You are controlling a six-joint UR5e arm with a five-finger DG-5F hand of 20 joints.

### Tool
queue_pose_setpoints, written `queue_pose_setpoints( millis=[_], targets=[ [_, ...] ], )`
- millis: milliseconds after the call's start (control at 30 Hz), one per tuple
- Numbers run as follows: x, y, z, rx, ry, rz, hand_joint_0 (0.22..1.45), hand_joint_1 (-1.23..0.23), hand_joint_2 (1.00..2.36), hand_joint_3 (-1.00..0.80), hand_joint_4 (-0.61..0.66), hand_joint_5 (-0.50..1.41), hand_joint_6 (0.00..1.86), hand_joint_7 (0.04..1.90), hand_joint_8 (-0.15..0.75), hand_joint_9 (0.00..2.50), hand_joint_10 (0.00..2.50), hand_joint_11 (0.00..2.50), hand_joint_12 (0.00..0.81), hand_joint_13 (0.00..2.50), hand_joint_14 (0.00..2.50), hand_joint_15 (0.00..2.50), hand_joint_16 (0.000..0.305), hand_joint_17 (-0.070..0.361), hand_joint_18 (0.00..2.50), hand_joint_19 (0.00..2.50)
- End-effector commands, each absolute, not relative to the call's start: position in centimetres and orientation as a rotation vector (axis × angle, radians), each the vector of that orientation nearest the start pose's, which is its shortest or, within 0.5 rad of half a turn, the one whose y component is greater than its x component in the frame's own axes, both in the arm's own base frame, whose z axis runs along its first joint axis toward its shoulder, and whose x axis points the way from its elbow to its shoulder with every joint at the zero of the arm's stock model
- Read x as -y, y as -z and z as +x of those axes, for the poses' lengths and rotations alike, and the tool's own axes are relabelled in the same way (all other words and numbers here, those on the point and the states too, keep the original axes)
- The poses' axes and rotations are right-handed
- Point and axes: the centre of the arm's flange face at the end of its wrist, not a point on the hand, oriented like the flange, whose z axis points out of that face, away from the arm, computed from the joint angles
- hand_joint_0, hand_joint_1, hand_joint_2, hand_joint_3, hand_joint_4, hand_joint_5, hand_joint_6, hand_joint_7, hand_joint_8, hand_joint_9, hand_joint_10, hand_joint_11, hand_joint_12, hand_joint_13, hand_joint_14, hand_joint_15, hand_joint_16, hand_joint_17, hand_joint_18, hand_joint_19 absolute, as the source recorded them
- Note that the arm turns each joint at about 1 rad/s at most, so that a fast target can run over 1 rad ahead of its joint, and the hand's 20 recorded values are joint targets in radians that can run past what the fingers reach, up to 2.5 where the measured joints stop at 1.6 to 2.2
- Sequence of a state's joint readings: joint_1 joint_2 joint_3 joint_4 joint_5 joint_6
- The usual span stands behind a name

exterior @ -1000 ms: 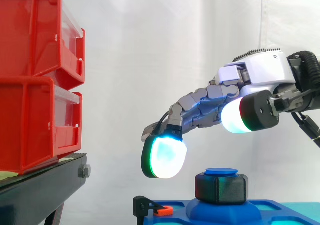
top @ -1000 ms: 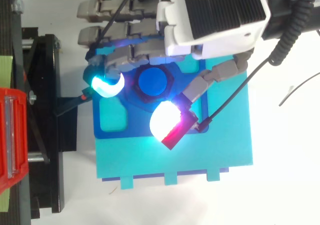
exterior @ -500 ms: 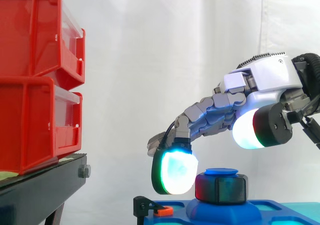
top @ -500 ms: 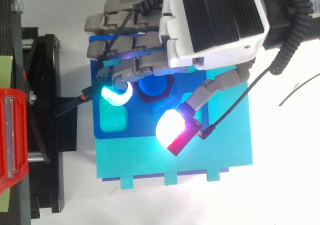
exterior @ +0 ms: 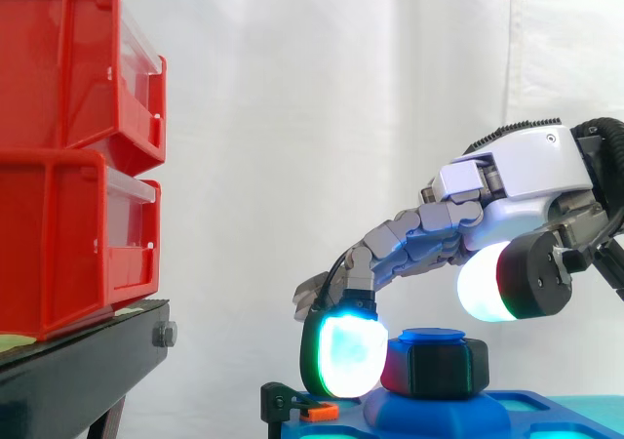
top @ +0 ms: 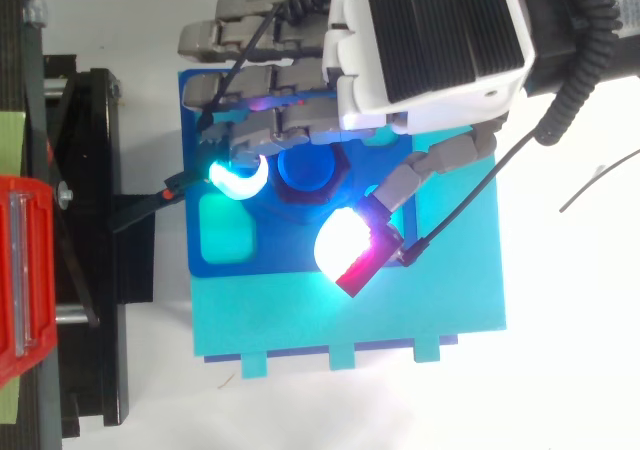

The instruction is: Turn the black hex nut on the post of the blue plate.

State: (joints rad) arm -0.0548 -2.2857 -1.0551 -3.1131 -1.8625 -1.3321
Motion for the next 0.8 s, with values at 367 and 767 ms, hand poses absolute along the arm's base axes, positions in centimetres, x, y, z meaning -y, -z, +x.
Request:
queue_pose_setpoints(
  millis=[367, 767],
  targets=[
    [15.0, -29.0, 73.1, -1.753, -0.358, 0.012, 0.47, -0.36, 1.00, -0.50, 0.18, -0.19, 0.50, 0.87, 0.207, 0.28, 0.00, 0.05, 0.321, 0.06, 0.00, 0.06, 0.053, 0.120, 0.00, 0.24],
    [15.2, -28.1, 72.9, -1.749, -0.355, 0.005, 0.47, -0.36, 1.00, -0.50, 0.18, -0.19, 0.50, 0.87, 0.207, 0.28, 0.00, 0.06, 0.320, 0.06, 0.00, 0.05, 0.053, 0.120, 0.00, 0.24]
  ],
)
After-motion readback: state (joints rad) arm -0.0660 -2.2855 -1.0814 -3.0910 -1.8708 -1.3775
